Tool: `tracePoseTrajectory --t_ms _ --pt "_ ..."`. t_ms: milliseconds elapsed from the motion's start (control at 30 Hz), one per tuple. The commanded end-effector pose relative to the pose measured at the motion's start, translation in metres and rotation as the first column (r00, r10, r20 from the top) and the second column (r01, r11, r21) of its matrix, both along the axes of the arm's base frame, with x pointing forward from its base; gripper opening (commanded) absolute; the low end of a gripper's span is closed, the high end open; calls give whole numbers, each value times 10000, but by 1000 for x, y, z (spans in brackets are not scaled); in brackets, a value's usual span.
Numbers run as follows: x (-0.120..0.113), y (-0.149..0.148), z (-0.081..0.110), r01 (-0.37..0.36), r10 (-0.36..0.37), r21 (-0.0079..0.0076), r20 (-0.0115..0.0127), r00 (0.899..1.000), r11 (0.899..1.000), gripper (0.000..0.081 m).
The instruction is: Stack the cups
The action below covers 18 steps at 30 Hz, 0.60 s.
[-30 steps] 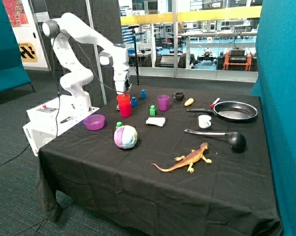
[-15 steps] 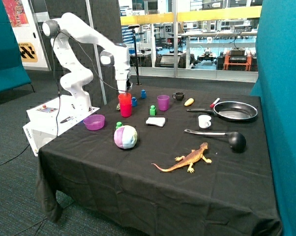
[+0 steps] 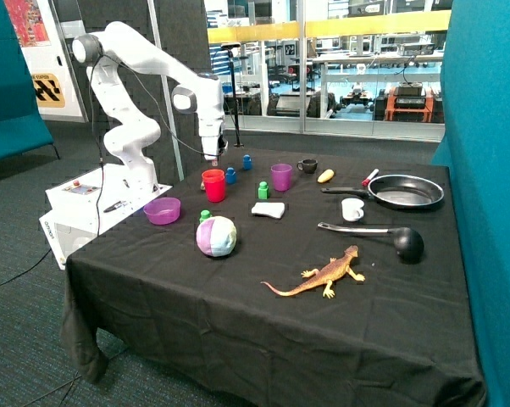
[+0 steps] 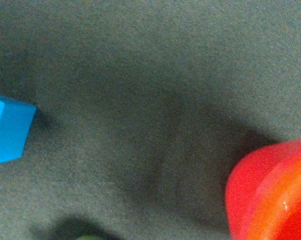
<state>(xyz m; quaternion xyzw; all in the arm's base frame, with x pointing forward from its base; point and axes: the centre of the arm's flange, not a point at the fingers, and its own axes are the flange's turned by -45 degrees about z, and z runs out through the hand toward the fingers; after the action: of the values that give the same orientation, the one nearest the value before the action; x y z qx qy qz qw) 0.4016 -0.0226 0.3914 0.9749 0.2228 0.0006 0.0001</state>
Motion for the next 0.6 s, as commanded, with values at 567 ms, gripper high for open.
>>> tracePoseTrajectory --t_ms 567 --pt "5 -4 18 -26 26 0 -12 10000 10000 484"
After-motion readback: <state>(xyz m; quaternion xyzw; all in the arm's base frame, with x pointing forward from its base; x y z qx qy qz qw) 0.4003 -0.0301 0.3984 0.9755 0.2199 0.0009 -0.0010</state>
